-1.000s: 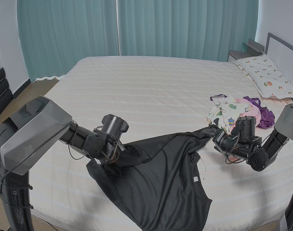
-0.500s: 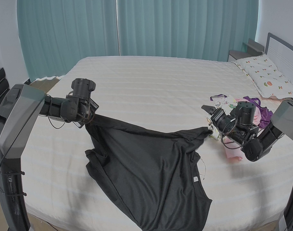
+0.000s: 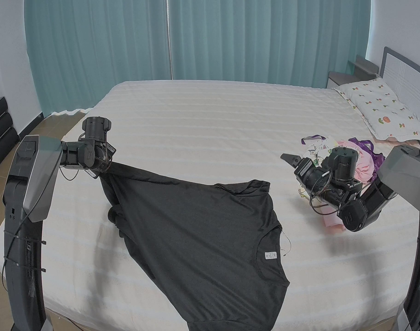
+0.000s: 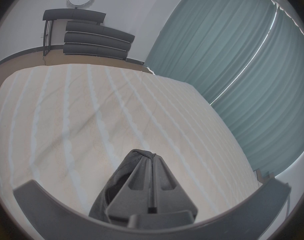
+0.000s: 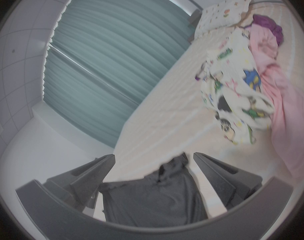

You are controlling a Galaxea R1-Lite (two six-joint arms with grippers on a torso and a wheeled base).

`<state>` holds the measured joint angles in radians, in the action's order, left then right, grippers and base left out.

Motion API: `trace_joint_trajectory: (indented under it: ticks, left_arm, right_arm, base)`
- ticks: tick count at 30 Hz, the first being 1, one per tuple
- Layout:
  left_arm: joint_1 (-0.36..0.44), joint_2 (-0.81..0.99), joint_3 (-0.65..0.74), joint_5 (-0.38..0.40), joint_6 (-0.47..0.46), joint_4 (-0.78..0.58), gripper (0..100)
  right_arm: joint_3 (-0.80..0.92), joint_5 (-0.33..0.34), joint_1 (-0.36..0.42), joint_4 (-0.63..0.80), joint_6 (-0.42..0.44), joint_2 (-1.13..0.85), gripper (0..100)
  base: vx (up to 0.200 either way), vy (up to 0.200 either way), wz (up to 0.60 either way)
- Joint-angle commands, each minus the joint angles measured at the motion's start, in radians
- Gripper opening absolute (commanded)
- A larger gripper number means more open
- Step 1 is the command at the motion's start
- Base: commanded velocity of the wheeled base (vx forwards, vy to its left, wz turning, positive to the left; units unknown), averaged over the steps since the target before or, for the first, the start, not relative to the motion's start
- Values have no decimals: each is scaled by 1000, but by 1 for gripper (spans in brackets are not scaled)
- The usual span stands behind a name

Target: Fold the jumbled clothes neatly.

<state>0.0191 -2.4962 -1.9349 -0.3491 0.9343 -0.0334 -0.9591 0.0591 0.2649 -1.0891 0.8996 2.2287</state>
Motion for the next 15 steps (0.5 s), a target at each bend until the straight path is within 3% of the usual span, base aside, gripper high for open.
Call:
trace_joint_trajectory:
  ticks: [1,6,9,15]
  left_arm:
    - [-13,-59,-36,2,0,-14,0]
    - [-1,-52,-22,1,5,-17,0]
    - [-1,-30,17,1,6,-29,0]
    - [1,20,94,2,5,-28,0]
  right_arm:
    - [51,36,-9,15,-8,32,100]
    - [30,70,0,63,-25,80,100]
    - [-1,130,13,86,-42,103,100]
    - [-190,134,51,235,-70,192,100]
  base:
    - [0,0,0]
    - [0,0,0]
    - [0,0,0]
    - [0,0,0]
